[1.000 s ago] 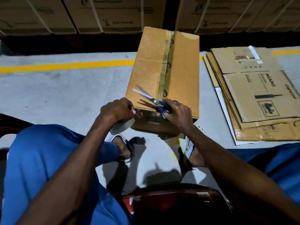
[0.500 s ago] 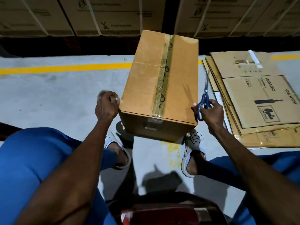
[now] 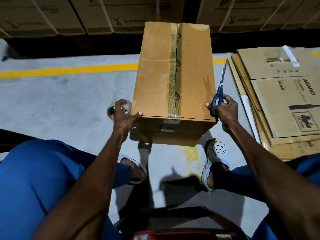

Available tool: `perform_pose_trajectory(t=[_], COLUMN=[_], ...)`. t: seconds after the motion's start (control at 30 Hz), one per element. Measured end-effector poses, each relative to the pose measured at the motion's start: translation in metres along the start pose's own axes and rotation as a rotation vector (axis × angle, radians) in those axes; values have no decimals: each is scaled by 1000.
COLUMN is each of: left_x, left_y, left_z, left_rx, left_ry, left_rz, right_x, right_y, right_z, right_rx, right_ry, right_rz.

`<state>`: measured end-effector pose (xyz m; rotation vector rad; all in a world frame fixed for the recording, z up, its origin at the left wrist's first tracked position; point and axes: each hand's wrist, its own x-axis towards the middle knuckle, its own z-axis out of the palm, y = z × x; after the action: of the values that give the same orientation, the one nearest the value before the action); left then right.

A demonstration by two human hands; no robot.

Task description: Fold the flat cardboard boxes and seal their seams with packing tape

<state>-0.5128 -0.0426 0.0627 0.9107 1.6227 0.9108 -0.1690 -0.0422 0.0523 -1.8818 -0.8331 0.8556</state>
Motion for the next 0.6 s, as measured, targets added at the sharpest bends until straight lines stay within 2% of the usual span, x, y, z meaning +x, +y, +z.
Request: perform_pose_trajectory(t=[0.23,0.33,0.43,0.5,0.6], left_x=[-17,-25,-25,-22,-21], left_y=[-19,-22,-17,-11,-2], left_z=[-16,-23,-29,-34,-41], left_rx=[-179,-154,-26,46,59], left_ry=[74,57,-7,-23,70], left_rz=[-39,-27,-27,-34,47], right_x=[7,3,-1,-6,-23], right_y=[-17,-7,-9,-20,-45], right_z=[13,10,4,2,1], right_rx=[11,-38,-167,-383,-648], right_ry=[-78,-99,-110,-102,-46], right_rz=[-15,-4,-29,-149,-404])
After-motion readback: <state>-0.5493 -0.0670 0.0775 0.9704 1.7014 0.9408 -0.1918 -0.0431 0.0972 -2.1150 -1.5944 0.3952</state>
